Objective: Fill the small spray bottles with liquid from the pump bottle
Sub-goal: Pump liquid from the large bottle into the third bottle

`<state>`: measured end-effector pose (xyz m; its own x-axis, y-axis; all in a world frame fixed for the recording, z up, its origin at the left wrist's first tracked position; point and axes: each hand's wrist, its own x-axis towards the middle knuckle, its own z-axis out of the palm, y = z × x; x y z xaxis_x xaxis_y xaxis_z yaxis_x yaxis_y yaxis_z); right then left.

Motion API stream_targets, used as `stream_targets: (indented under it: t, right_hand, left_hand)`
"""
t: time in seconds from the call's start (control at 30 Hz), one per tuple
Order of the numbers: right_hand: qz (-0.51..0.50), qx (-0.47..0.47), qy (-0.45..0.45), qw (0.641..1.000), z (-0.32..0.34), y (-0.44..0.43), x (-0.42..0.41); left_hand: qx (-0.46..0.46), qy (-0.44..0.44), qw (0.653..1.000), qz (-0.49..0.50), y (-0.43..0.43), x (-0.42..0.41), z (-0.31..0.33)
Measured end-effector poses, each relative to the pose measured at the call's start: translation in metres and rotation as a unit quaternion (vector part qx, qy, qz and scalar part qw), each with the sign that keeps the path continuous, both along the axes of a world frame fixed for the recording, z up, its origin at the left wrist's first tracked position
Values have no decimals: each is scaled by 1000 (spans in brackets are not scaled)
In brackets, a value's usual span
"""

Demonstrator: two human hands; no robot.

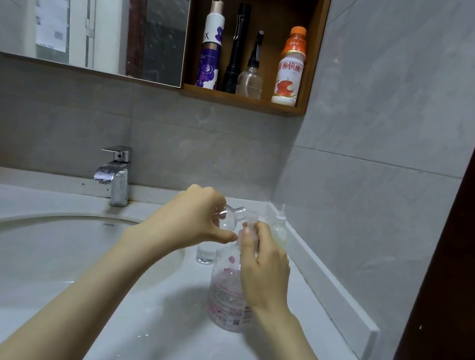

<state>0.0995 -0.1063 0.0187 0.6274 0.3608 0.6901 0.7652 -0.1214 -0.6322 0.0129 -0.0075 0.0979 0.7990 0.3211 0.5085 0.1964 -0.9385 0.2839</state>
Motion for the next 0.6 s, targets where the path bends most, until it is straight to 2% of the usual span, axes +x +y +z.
stream_targets:
  t: [0.2,0.3,0.43,0.6]
  right_hand:
    - [-19,-22,-8,1000,10,-4,7]
    - [6,-11,21,1000,11,-4,4]
    - [16,-29,-69,997,6,-1,-4]
    - [1,-40,-93,995,4,0,-4]
  left_hand:
    - [-9,4,1000,-2,1,0,3]
    - [-7,1,1000,-2,1,-1,3]
    - [-10,-1,1000,-1,1,-3,2]
    - [-9,-9,1000,-8,2,-2,-1]
